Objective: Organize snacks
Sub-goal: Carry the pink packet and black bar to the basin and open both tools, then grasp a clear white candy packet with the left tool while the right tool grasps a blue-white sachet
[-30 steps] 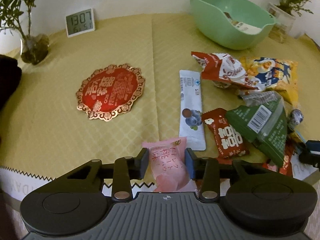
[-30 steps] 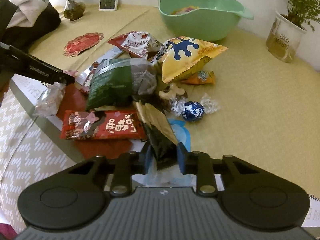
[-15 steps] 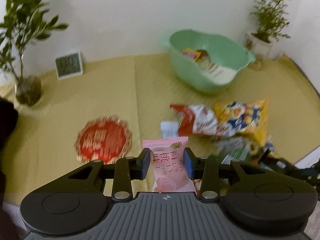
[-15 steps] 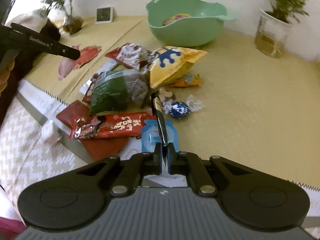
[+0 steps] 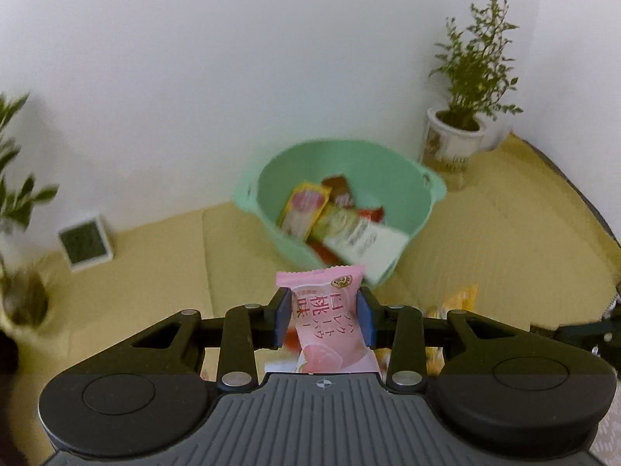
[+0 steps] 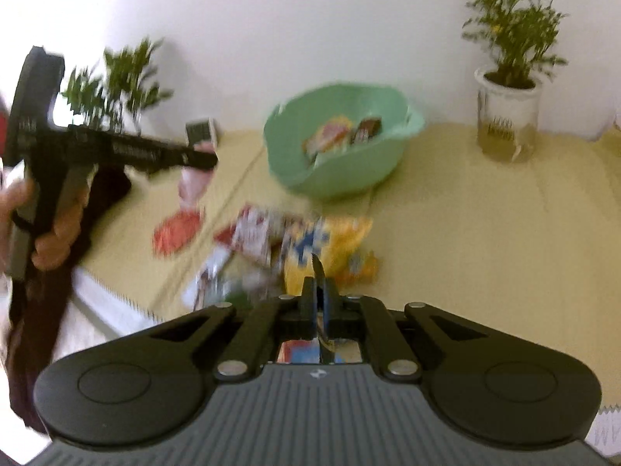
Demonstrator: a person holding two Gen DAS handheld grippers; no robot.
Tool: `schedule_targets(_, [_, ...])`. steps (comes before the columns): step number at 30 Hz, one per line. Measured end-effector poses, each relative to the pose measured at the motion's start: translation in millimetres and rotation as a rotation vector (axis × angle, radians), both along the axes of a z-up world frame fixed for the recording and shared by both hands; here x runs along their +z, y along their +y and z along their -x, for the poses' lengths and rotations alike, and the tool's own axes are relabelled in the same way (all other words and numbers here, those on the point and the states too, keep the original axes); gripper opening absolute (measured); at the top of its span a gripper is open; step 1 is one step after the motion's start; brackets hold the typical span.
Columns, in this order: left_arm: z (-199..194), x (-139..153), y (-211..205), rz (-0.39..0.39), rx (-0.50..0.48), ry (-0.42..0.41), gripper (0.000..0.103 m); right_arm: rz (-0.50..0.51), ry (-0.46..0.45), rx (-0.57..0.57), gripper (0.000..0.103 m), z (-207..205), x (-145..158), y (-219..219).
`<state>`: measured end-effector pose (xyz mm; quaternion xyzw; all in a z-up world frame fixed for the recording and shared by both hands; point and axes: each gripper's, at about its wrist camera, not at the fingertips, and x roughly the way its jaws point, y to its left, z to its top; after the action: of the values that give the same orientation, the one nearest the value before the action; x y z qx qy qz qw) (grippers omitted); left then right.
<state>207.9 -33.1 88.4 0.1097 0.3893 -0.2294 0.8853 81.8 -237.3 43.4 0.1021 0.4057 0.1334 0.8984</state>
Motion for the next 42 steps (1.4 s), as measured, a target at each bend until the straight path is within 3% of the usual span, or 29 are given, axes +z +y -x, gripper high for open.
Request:
schedule_targets(11, [-54.7,12.4,-44.5,-0.001,-0.068,-0.040,0.101,-0.108,-0.124,-0.090,0.006,-83.7,37.0,-22.8])
schedule_targets(18, [-89.4,-2.8,-56.8,0.014,-0.045,-0.003,0.103,-0.129,-0.149,-0.133,0.008,-156.2,31.9,-12.4])
schedule_targets(20, [-93.7,-7.4,-59.0,0.001,-0.035,0.009,0.103,-0.093,-0.123,-0.141,0.012,-169.1,21.2,-7.0])
schedule_targets(21, [-93.2,-8.8,-59.7,-0.011,-0.038,0.007,0.103,-0.086,-0.107,-0.143,0.023,-171.7,16.3,-6.1])
schedule_targets(22, [-91.4,-9.6,-59.2,-0.019,-0.043,0.006,0.103,-0.079,-0.090,-0.142,0.042,-172.4,11.6,-4.5])
schedule_targets(24, [-85.0,-11.6,-57.8,-0.038,-0.058,0.000,0.103,-0.051,-0.095,-0.141,0.053,-162.9,5.7,-1.4])
schedule_targets(27, [-66.5,-15.3,-47.2,-0.071,-0.073,-0.004,0.103,-0.016,-0.090,-0.122,0.057,-143.1,-0.1,1.2])
schedule_targets(30, [-41.4,-20.2,-26.7,-0.063,-0.070,0.041,0.103,-0.003,-0.082,-0.120,0.069,-113.6,-6.8,0.1])
schedule_targets(42, [95.5,-67.3,61.3,-0.084,-0.010,0.224,0.103,0.062,0.084,-0.080,0.071,4.9,-62.8,13.7])
